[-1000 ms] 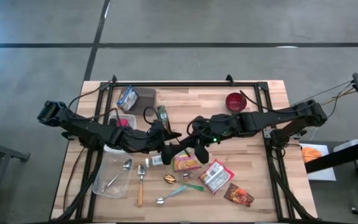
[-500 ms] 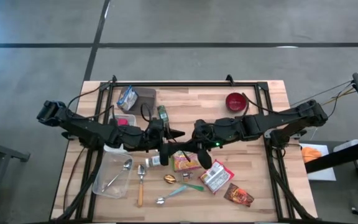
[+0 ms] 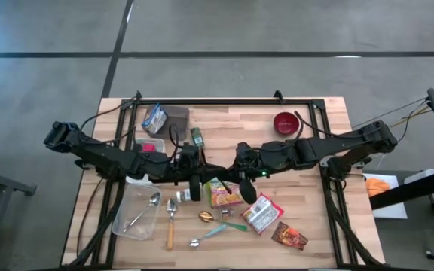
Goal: Pick & Place Food Item
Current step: Put the black spoon into the transparent bin
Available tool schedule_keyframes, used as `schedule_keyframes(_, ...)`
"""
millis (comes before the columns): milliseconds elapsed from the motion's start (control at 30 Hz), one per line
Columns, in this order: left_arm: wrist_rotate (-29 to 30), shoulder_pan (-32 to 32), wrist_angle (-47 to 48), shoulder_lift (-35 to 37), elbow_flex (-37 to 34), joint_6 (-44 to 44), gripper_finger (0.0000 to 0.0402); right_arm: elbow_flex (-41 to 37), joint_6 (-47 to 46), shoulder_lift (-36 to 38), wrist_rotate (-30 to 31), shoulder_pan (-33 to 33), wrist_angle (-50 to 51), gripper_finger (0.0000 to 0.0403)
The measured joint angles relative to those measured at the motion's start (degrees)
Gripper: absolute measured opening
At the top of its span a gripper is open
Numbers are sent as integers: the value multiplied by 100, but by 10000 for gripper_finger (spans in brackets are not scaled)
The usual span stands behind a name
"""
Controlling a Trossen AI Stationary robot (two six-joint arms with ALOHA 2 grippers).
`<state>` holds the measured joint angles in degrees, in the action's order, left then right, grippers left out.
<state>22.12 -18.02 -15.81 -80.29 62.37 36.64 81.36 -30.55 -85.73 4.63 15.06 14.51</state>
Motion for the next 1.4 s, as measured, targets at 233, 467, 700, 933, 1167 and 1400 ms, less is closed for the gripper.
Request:
schedule_keyframes(233,-69,2,8,0,0,-50,2,4,-140,0,-36,5,-1,8)
schedule_keyframes(467,-246,16,150,61,7,232,1,4,-402,-3,-262,1,-50,31)
schedule_keyframes(700,-331,80,1339,492,-4,590,1,22,-467,13,-396,19,-103,141)
schedule_keyframes(933,-376,73,2739,1109,-2,1068,0,17,-242,3,-322,0,-177,226)
schedule_keyframes(1167,-773,-61,5161,1615,-2,2030,0,7,-225,2,-313,-12,-111,269)
schedule_keyframes(1400,-1319,-609,6953,1506,-2,2945,0,0,-244,2,-329,-5,109,278)
